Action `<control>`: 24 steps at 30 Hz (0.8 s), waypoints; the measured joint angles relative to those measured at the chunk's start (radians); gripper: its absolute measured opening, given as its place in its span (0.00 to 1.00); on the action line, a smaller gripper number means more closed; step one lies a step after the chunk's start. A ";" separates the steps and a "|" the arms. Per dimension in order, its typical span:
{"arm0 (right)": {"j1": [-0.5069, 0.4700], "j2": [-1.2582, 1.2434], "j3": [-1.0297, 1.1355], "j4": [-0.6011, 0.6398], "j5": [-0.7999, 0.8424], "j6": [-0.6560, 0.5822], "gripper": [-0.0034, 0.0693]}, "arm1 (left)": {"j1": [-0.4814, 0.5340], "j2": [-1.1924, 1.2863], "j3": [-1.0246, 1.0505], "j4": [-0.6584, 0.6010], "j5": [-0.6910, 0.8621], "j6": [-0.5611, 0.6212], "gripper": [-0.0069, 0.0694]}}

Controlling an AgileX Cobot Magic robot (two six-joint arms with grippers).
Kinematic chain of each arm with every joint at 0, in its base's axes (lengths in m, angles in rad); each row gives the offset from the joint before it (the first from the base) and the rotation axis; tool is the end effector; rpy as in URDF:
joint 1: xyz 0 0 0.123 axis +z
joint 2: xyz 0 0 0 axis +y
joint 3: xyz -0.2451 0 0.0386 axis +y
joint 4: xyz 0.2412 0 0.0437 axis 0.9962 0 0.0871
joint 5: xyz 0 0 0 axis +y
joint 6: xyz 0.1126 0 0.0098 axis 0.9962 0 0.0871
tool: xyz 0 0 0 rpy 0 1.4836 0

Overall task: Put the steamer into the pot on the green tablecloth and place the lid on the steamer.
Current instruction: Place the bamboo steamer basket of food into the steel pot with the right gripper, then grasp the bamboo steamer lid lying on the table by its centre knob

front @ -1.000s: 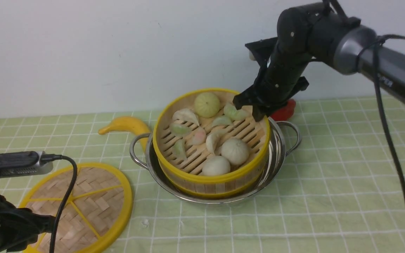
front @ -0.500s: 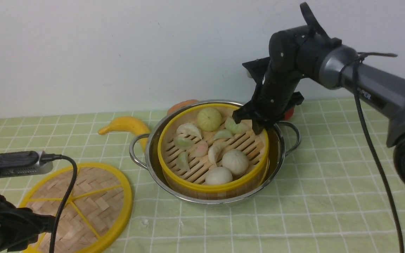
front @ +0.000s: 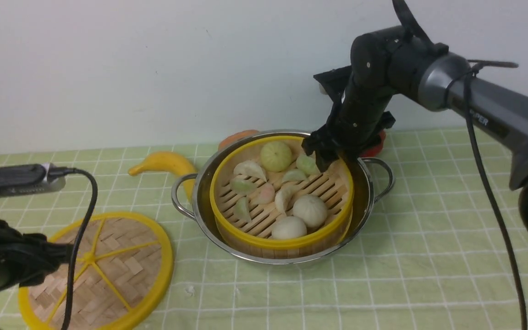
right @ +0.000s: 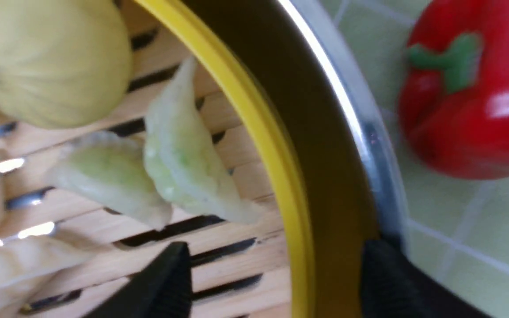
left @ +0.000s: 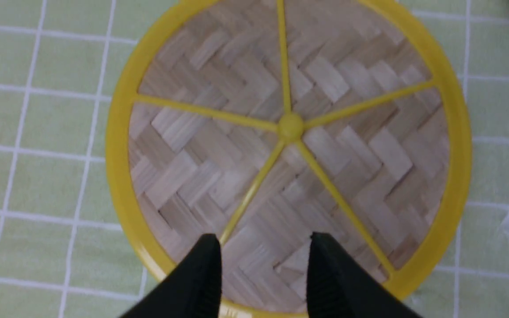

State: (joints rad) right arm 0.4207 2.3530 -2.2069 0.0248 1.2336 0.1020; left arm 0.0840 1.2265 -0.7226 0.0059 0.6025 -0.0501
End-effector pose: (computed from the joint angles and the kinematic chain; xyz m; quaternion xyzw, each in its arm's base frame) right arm 0.4335 0.1969 0.1691 -0.1547 0.9781 0.0476 0.1308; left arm 0.2442 0.0209 0.1923 -0.0626 0.9602 0.0069 0.2722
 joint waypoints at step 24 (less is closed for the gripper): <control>-0.046 -0.668 0.000 0.190 -0.001 -0.031 0.81 | 0.000 0.535 -0.318 -0.026 0.127 -0.001 0.44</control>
State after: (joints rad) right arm 0.3749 1.6855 -2.2069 0.2152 1.2327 0.0713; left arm 0.0840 1.7615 -1.0404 -0.0203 0.7297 -0.0511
